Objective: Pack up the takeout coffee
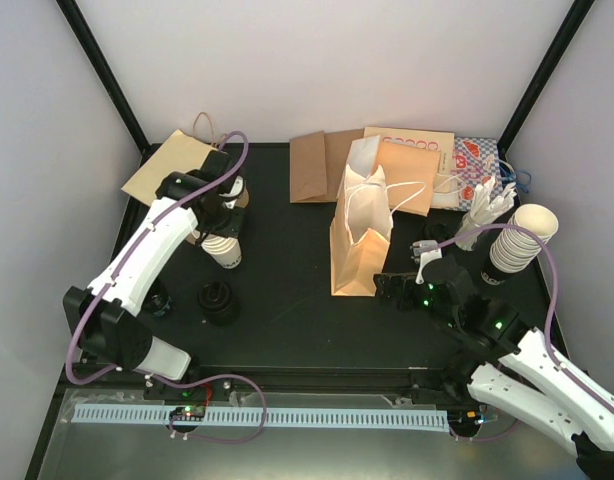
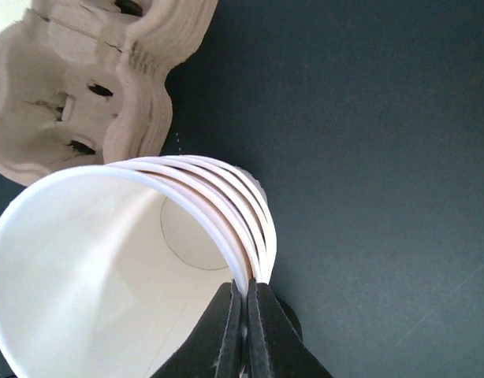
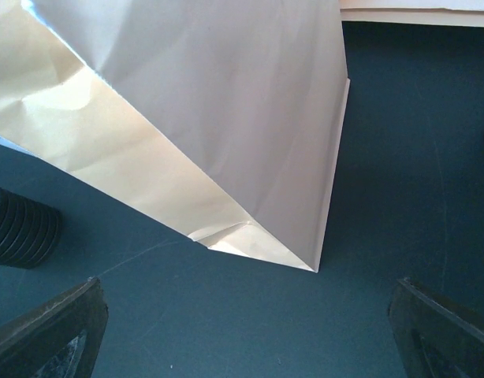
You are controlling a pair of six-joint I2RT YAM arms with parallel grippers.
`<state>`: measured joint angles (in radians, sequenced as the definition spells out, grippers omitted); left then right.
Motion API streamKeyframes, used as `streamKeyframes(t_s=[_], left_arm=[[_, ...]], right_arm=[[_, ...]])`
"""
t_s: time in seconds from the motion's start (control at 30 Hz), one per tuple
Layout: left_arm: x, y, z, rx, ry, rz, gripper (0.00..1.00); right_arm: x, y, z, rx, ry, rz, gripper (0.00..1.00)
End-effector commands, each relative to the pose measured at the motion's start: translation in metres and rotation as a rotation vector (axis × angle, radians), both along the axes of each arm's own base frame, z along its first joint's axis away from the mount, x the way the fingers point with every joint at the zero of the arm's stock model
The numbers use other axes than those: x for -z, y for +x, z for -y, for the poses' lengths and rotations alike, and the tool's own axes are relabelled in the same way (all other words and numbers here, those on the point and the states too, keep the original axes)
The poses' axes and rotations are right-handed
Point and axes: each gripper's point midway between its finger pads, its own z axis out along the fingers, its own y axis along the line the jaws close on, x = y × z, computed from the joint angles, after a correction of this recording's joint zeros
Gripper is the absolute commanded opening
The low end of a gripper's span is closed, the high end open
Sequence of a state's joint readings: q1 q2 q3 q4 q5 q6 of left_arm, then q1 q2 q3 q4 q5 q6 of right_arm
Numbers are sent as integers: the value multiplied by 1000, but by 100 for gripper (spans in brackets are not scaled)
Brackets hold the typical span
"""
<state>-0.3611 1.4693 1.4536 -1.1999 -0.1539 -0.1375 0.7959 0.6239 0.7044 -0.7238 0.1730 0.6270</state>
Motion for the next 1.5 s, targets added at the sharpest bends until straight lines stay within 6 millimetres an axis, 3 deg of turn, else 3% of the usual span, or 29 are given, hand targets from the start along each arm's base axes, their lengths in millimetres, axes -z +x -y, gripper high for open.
streamKeyframes(t_s=[0.0, 0.3, 0.57, 0.73, 0.9, 1.0, 1.07, 1.17, 1.3, 1.37, 1.47], left_arm=[[-38, -3, -8, -27, -6, 88, 2], [-55, -8, -9, -20, -20, 116, 1], [-43, -8, 1, 13, -49, 70, 1], [-34, -8, -10, -24, 17, 48, 2], [-34, -11, 13, 48, -106, 42, 2], [-34, -9, 7, 22, -74, 52, 2], [-32, -8, -10, -39, 15, 47, 2], [-28, -9, -11, -37, 35, 25, 2], [-32, -13, 19, 53, -133, 42, 2], [-35, -12, 16, 46, -122, 65, 2], [-34, -10, -7, -37, 7, 56, 2]], right_arm=[[-4, 3, -3, -2, 13, 18, 100], [-4, 3, -4, -6, 15, 17, 100], [-4, 3, -6, -11, 21, 13, 100], [-4, 4, -6, -11, 17, 13, 100], [-3, 4, -6, -9, 14, 12, 100], [-3, 5, -7, -11, 16, 10, 100], [-3, 5, -7, -12, 15, 10, 100], [-3, 5, -7, -11, 11, 10, 100], [-2, 5, -7, -9, 11, 10, 100], [-2, 5, -8, -11, 13, 8, 100], [-2, 5, -8, -11, 11, 4, 100]])
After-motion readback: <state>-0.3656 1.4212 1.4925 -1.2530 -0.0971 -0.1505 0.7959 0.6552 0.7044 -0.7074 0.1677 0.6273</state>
